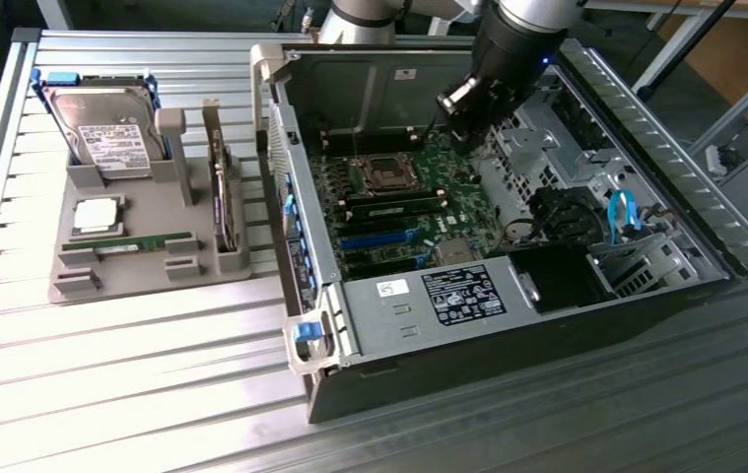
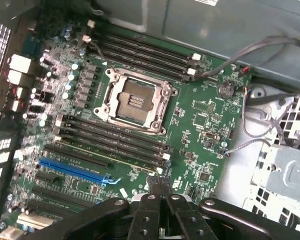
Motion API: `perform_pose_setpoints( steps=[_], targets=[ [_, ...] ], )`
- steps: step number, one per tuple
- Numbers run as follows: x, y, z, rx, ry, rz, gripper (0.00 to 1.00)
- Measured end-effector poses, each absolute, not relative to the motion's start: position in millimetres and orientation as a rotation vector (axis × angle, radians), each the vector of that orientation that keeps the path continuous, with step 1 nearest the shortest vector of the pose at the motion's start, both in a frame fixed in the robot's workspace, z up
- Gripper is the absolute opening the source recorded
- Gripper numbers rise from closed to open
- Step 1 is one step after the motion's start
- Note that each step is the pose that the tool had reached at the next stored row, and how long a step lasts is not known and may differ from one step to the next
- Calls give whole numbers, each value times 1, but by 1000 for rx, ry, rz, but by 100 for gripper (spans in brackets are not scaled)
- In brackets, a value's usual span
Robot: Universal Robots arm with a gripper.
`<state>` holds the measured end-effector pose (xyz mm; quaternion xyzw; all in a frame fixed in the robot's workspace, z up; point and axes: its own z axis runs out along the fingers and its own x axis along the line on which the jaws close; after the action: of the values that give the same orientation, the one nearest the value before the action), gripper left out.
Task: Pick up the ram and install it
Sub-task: 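Press down the ram until it locks into place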
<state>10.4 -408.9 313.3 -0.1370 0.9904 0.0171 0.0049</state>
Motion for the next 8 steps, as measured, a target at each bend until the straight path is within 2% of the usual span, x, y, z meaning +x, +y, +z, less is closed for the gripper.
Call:
perform_pose_setpoints(
  steps=[8],
  targets=[
    [10, -409, 313, -30, 3127, 51, 9]
  ],
)
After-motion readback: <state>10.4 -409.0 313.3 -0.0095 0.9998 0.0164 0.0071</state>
